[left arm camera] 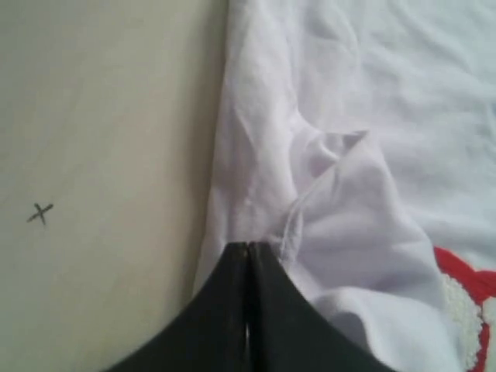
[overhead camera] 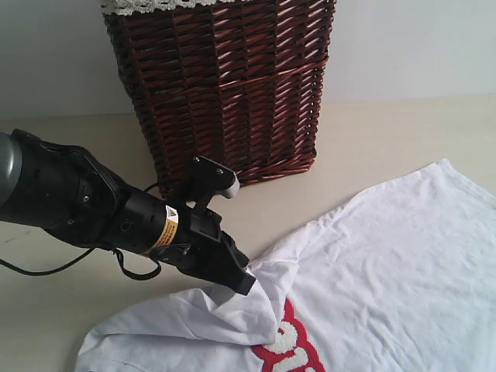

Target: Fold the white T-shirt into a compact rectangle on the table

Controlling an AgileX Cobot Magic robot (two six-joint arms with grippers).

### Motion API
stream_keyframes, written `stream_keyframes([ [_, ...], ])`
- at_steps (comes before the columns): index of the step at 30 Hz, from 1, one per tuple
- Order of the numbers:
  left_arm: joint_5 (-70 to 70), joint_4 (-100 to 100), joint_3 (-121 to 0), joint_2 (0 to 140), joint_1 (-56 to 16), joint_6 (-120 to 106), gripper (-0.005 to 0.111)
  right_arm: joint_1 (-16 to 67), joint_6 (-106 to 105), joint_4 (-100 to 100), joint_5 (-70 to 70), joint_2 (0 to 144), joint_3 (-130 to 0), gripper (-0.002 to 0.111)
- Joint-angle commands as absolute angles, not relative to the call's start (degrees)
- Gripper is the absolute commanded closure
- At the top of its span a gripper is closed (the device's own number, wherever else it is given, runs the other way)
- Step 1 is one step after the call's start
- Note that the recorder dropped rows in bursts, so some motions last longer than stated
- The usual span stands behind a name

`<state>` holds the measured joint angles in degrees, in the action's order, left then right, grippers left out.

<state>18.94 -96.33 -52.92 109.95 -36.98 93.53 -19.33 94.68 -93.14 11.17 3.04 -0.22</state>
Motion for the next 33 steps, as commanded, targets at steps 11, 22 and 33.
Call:
stream_keyframes([
  [11, 17.4, -94.0, -53.3, 103.8, -37.3, 94.2, 0.106, -19.4, 94.6, -93.1, 10.9, 2.7, 0.0, 0.1],
  [22, 16.2, -93.6, -53.3, 109.7, -37.3, 97.8, 0.058, -19.4, 94.6, -93.2, 10.9, 1.4, 0.0, 0.1],
  [33, 18.6, -93.5, -53.3, 112.7, -37.4, 98.1, 0.088, -19.4, 94.6, -93.2, 10.9, 0.0, 0.0, 0.1],
])
